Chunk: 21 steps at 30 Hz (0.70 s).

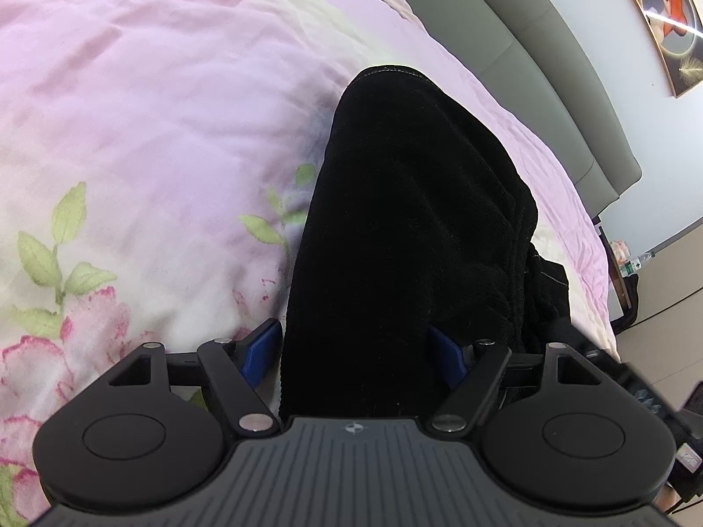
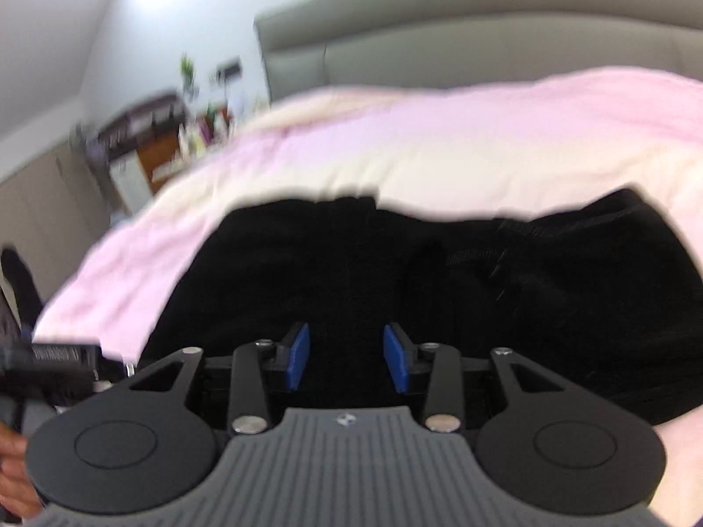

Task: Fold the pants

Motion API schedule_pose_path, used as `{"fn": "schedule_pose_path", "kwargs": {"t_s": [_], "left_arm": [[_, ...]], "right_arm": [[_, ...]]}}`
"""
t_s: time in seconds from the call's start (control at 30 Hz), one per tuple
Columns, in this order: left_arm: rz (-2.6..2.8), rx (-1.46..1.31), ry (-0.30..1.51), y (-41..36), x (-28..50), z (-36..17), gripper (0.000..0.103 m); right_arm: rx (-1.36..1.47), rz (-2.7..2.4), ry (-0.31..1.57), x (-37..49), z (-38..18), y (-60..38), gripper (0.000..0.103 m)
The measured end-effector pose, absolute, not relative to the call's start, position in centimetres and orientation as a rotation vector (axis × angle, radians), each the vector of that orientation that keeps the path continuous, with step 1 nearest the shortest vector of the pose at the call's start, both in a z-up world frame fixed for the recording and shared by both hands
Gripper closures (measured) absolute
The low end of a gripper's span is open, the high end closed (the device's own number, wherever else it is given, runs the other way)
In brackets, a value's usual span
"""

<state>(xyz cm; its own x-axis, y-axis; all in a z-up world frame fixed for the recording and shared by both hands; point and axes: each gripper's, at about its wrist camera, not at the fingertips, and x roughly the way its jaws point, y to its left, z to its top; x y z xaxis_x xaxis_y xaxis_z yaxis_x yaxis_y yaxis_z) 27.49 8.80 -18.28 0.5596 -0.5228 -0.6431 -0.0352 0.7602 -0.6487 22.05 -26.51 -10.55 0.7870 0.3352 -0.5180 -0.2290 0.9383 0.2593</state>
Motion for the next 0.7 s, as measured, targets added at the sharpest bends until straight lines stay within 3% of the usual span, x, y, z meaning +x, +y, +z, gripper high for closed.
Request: {"fn": "schedule_pose_path", "kwargs": {"t_s": [0.03, 0.33, 0.5, 0.7], "left_arm": [[-0.314, -0.673, 0.949, 8.9, 27.6, -18.4, 0.015], [-0.308, -0.679, 0.95, 8.7, 27.5, -18.3, 0.014], [-0.31, -0.682, 0.948, 8.7, 27.6, -18.4, 0.014], [-0.307, -0.687, 0.953, 8.6, 27.7, -18.4, 0.012]], "right_arm": [[0.141, 0.263, 0.551, 21.6, -10.1, -27.2, 0.051], [-0.485, 0.158, 0.599, 23.5, -13.1, -27.6, 0.049], [-0.716, 0.178, 0.617, 24.6, -16.3, -26.0, 0.035], [-0.731, 0.177, 0.66, 26.9, -17.0, -26.9, 0.033]]}}
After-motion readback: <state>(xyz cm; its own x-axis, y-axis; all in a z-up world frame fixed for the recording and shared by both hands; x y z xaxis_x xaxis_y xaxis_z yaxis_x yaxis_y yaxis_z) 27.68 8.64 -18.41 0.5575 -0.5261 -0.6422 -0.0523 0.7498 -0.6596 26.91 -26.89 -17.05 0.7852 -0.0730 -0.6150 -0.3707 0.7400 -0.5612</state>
